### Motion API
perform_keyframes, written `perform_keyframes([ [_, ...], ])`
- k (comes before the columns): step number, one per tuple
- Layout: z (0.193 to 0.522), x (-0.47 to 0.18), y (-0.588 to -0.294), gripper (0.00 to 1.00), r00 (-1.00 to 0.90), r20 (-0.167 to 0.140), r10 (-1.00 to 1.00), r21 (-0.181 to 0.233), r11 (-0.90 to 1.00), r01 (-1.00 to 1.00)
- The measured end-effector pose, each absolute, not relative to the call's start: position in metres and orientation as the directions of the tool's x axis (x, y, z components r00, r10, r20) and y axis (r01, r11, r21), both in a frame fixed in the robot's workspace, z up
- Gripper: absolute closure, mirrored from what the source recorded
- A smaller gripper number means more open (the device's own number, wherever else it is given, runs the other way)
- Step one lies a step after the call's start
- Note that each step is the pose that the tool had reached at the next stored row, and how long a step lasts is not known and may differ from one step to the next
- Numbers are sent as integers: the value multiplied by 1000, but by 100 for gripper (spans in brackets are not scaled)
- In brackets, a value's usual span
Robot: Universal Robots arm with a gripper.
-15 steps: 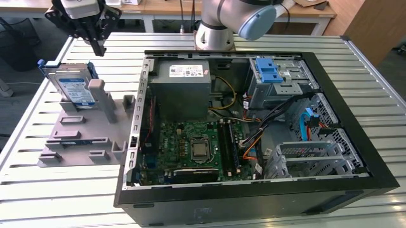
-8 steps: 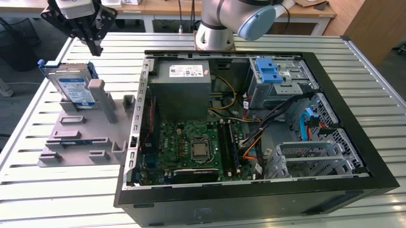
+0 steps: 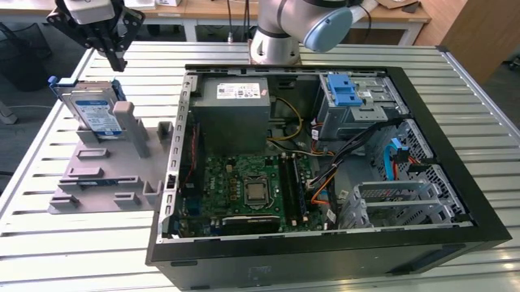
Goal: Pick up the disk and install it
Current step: 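Reach for the disk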
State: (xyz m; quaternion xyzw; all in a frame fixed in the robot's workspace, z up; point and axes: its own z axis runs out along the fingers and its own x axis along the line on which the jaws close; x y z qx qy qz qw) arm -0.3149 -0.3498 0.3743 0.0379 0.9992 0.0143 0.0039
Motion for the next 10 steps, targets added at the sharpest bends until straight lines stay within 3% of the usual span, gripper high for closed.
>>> perform_keyframes([
  [10, 373, -326, -346, 89, -997, -5, 76, 29, 997, 76],
])
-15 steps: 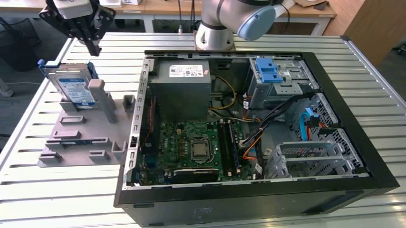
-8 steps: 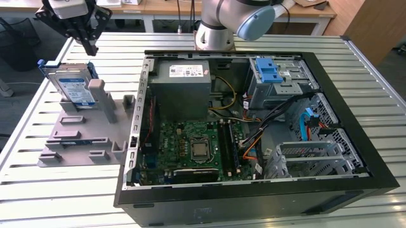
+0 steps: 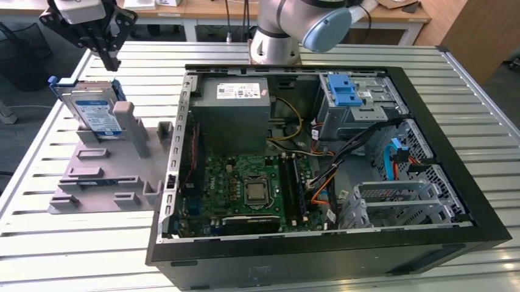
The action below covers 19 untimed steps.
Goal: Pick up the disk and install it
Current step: 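Reach for the disk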
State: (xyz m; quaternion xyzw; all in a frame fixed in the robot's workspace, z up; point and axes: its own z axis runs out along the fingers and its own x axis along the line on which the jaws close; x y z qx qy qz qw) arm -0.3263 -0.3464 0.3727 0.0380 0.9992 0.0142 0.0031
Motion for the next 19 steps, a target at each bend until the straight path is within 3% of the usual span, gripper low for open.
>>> perform_keyframes([
  [19, 369, -349, -341, 89, -997, -3, 76, 28, 997, 76],
])
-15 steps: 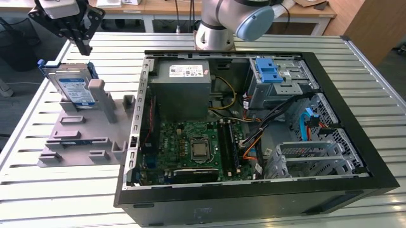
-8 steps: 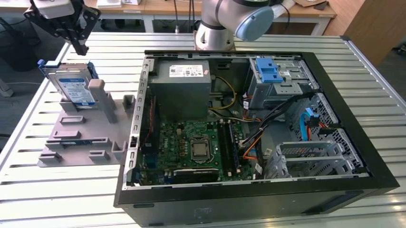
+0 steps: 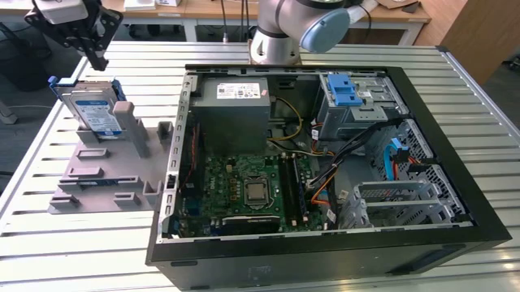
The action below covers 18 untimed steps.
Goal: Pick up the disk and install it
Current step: 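Reach for the disk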
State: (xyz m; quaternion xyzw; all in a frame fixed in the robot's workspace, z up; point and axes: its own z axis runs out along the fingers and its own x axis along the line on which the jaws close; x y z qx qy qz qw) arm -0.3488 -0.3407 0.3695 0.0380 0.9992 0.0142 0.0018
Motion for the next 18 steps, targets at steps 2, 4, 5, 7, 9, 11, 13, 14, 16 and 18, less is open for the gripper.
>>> perform_keyframes([
  [2, 369, -351, -340, 89, -997, -2, 76, 28, 997, 76],
  [4, 369, -354, -339, 89, -997, -2, 76, 28, 997, 76],
  [5, 369, -355, -338, 89, -997, -2, 76, 28, 997, 76],
  [7, 368, -358, -337, 89, -997, -2, 76, 28, 997, 76],
  [9, 367, -361, -337, 89, -997, -2, 76, 28, 997, 76],
  [11, 366, -363, -336, 89, -997, -2, 76, 28, 997, 76],
  [13, 366, -364, -336, 89, -997, -2, 76, 29, 997, 76],
  [14, 366, -364, -336, 89, -997, -2, 76, 28, 997, 76],
  [16, 366, -364, -336, 89, -997, -1, 76, 28, 997, 76],
  [18, 366, -364, -336, 89, -997, -1, 76, 28, 997, 76],
])
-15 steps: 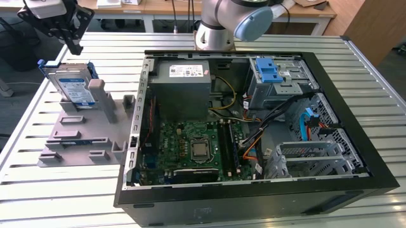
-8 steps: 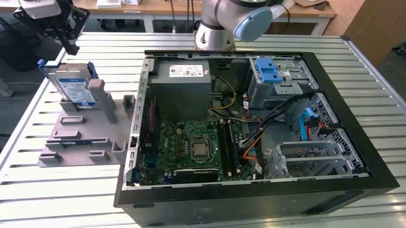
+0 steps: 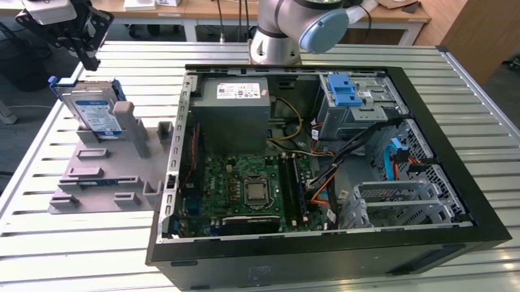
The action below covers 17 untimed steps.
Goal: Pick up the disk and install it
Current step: 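Reach for the disk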
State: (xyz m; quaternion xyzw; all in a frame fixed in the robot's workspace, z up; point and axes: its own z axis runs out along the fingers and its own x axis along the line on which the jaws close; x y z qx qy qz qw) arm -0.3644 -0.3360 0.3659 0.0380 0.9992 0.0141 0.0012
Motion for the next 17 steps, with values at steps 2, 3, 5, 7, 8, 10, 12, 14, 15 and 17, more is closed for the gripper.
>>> perform_keyframes([
  [2, 366, -364, -336, 89, -997, -1, 76, 28, 997, 76],
  [3, 366, -364, -336, 89, -997, -1, 76, 28, 997, 76],
  [5, 366, -365, -336, 89, -997, -2, 76, 29, 997, 76],
  [7, 366, -366, -336, 89, -997, -1, 76, 28, 997, 76],
  [8, 365, -367, -336, 89, -997, -1, 76, 28, 997, 76],
  [10, 365, -369, -336, 89, -997, -1, 76, 28, 997, 76],
  [12, 364, -371, -335, 89, -997, -1, 76, 28, 997, 76],
  [14, 363, -374, -335, 89, -997, -1, 76, 28, 997, 76],
  [15, 363, -375, -335, 89, -997, -1, 76, 28, 997, 76],
  [17, 362, -377, -335, 89, -997, -1, 76, 28, 997, 76],
])
